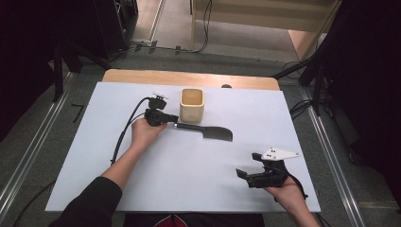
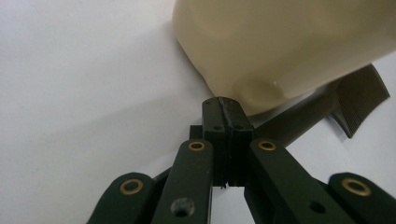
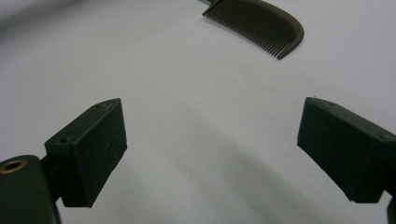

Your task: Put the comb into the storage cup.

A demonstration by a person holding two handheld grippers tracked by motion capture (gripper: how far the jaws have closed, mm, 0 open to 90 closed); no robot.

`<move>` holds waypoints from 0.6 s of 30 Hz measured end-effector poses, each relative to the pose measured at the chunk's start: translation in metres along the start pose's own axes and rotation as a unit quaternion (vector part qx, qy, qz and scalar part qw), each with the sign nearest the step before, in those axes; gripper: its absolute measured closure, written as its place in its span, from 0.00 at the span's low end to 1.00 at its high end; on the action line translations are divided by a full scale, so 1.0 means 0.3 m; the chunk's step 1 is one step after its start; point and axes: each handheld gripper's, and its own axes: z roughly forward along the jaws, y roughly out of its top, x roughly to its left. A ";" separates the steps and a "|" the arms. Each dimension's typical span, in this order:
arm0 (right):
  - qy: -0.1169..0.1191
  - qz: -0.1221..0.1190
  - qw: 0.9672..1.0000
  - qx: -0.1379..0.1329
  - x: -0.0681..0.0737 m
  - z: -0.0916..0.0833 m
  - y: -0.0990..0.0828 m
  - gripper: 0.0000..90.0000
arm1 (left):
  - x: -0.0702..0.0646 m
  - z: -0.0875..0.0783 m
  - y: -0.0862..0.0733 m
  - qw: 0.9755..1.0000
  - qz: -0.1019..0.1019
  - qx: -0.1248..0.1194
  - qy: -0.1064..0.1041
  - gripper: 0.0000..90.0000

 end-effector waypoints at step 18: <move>0.001 0.000 1.000 -0.003 0.001 -0.001 0.002 0.07 | -0.033 -0.021 -0.044 1.000 0.022 0.015 -0.012 1.00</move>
